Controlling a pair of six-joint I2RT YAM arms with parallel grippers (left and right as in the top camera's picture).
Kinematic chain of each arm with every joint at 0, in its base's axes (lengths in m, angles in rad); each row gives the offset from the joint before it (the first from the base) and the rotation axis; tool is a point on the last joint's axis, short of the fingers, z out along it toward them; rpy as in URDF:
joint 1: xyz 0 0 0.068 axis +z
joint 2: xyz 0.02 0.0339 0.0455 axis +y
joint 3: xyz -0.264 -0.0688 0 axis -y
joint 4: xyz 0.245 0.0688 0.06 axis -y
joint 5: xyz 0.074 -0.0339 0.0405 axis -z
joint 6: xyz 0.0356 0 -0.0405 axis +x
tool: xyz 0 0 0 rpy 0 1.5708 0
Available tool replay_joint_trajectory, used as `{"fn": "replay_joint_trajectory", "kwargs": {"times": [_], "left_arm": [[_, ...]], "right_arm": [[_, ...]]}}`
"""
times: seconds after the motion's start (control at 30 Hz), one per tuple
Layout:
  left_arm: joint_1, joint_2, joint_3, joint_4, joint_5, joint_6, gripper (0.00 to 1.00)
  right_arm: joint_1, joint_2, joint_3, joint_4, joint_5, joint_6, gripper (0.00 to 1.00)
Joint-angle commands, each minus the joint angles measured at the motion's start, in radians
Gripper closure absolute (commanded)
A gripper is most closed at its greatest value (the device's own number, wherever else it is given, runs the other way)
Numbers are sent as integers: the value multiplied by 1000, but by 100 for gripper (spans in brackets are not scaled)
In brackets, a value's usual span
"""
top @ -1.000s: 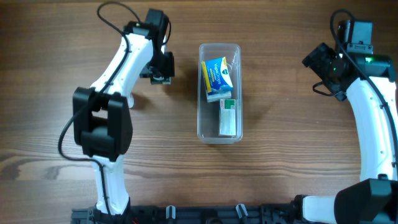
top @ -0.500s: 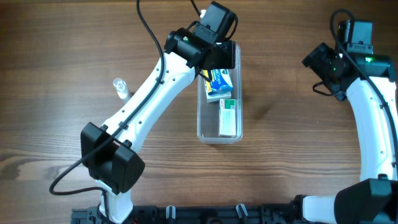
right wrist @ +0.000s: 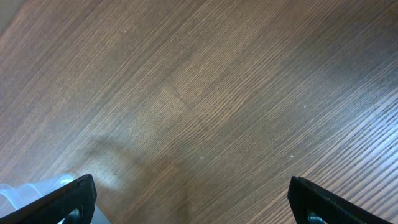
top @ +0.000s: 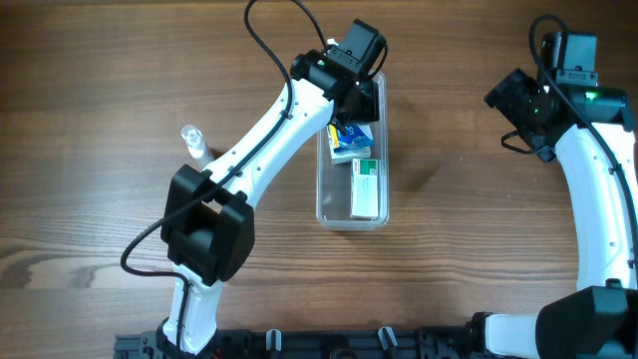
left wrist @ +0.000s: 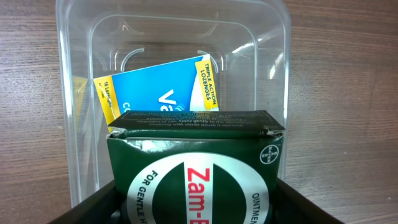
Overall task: Pack container
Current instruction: 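Carry the green tin into the container and release, then move left gripper to the white tube and grasp it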
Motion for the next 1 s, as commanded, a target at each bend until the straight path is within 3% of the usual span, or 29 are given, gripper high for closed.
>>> {"fn": "replay_joint_trajectory", "kwargs": {"times": [0.0, 0.3, 0.67, 0.83, 0.97], "left_arm": [[2, 9, 10, -3, 1, -28, 31], [9, 22, 10, 0, 1, -45, 23], [5, 23, 10, -64, 16, -44, 39], [11, 27, 10, -11, -10, -44, 60], [11, 63, 10, 10, -11, -17, 62]], "right_arm": [[-2, -5, 0, 0, 6, 11, 0], [-2, -5, 0, 0, 6, 11, 0], [-2, -5, 0, 0, 6, 11, 0], [-2, -5, 0, 0, 6, 11, 0], [-2, -5, 0, 0, 6, 11, 0]]}}
